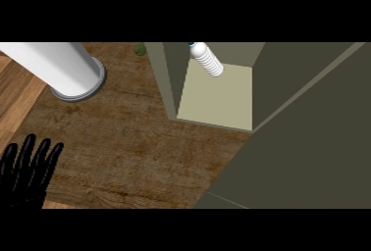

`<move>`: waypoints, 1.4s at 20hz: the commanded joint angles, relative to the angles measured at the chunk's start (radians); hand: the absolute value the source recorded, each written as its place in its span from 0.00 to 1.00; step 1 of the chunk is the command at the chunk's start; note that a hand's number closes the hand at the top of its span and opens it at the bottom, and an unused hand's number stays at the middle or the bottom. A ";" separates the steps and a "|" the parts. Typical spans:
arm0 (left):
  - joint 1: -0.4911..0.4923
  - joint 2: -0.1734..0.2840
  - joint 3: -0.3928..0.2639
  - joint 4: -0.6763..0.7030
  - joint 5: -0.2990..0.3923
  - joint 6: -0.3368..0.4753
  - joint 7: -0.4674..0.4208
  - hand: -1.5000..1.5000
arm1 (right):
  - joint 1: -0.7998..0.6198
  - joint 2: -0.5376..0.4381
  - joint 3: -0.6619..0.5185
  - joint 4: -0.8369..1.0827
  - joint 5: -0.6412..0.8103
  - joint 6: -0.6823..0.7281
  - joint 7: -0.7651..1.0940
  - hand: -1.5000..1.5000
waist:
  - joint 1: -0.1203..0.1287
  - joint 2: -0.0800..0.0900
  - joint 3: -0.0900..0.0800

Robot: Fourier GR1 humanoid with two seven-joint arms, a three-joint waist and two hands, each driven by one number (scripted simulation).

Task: Pick up the bottled water, place it into the cabinet and close the cabinet

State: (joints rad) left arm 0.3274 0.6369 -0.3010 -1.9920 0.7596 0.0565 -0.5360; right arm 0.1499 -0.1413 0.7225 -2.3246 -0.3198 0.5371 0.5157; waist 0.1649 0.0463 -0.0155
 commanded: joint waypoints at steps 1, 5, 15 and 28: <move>0.012 0.012 0.013 -0.004 -0.001 -0.014 -0.008 0.00 | -0.038 0.134 -0.021 0.168 -0.036 -0.173 0.026 1.00 | -0.003 -0.001 0.005; 0.023 0.015 0.031 0.009 0.011 -0.001 0.001 0.00 | -0.005 0.134 -0.127 0.102 -0.019 -0.255 -0.050 1.00 | -0.055 -0.006 0.007; 0.037 0.013 0.039 0.011 0.026 -0.032 -0.013 0.00 | -0.092 0.136 -0.301 0.204 -0.033 -0.419 -0.100 1.00 | -0.032 -0.004 0.006; 0.011 0.002 0.038 0.057 0.032 -0.061 -0.005 0.00 | -0.802 0.141 -0.443 0.803 -0.131 -0.820 -0.153 1.00 | -0.022 -0.018 0.012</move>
State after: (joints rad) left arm 0.3456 0.6489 -0.2646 -1.9556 0.7932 -0.0055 -0.5398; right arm -0.4421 -0.0066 0.2914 -1.6925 -0.4233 -0.1642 0.3780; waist 0.1462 0.0344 -0.0031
